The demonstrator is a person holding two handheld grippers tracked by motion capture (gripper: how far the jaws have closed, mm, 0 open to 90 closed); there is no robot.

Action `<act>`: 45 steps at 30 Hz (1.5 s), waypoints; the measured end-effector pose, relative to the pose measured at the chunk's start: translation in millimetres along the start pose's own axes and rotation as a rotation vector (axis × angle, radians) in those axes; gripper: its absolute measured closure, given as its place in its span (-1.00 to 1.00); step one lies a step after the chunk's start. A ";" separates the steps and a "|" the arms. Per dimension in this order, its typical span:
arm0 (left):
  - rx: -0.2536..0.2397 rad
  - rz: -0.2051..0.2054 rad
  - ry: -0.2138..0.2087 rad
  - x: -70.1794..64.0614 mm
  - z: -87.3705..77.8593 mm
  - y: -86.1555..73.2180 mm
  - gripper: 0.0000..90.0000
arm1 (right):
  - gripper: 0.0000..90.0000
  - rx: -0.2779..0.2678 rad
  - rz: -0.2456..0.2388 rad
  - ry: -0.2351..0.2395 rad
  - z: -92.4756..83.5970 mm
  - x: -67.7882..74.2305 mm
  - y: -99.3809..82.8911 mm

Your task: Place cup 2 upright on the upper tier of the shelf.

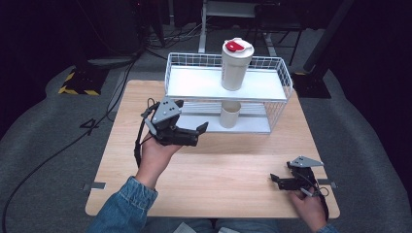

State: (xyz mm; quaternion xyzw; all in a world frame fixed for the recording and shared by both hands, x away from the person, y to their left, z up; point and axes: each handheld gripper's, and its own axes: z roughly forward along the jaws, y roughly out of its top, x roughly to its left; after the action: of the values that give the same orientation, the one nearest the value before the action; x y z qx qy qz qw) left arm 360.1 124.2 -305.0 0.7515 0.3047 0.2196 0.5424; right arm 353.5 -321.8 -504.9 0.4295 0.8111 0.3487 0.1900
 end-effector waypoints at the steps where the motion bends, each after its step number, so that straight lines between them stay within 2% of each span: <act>1: 0.007 -0.002 -0.004 -0.2 -1.5 -4.1 -0.96 | -0.76 0.000 0.000 0.000 0.0 0.0 0.0; 5: 0.028 -0.001 -0.008 -0.8 -6.5 -16.0 -0.96 | -0.76 0.000 0.000 0.000 0.0 0.0 0.0; 7: 0.038 0.003 -0.013 -2.2 -11.9 -27.1 -0.95 | -0.76 0.000 0.001 0.000 0.0 0.1 0.0; 10: 0.084 0.026 -0.041 -4.0 -15.8 -37.7 -0.93 | -0.76 0.000 0.004 0.000 0.2 0.3 0.3; 13: 0.084 0.039 -0.027 -5.2 -18.5 -43.7 -0.92 | -0.76 0.000 0.002 0.000 0.3 0.3 0.3; 17: 0.085 0.008 -0.018 -2.6 -24.4 -63.9 -0.93 | -0.76 0.000 0.002 0.000 0.3 0.3 0.3; 18: 0.085 0.008 -0.018 -2.6 -24.4 -63.9 -0.93 | -0.76 0.000 0.002 0.000 0.3 0.3 0.3; 19: 0.088 -0.020 -0.021 0.1 -26.2 -71.9 -0.93 | -0.76 0.000 0.002 0.000 0.3 0.3 0.3; 24: 0.110 -0.032 -0.006 7.8 -30.8 -82.9 -0.93 | -0.76 0.000 0.003 -0.001 0.4 0.4 0.4; 26: 0.120 -0.050 -0.002 10.8 -33.3 -91.8 -0.93 | -0.76 0.000 0.003 -0.001 0.4 0.4 0.4; 30: 0.155 -0.062 0.008 13.9 -32.8 -99.8 -0.93 | -0.76 0.000 0.003 -0.001 0.4 0.4 0.4; 40: 0.248 -0.105 0.030 17.0 -26.5 -135.2 -0.92 | -0.76 0.000 0.003 -0.001 0.4 0.4 0.4; 44: 0.293 -0.088 0.054 17.9 -22.8 -148.5 -0.92 | -0.76 0.000 0.003 -0.001 0.4 0.4 0.4; 45: 0.312 -0.074 0.065 17.6 -21.1 -151.8 -0.92 | -0.76 0.000 0.003 -0.001 0.4 0.4 0.4</act>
State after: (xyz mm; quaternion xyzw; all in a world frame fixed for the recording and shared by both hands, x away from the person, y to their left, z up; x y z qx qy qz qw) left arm 325.5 185.2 -442.5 0.8073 0.3800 0.1740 0.4167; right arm 353.7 -321.1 -504.9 0.4309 0.8103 0.3489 0.1897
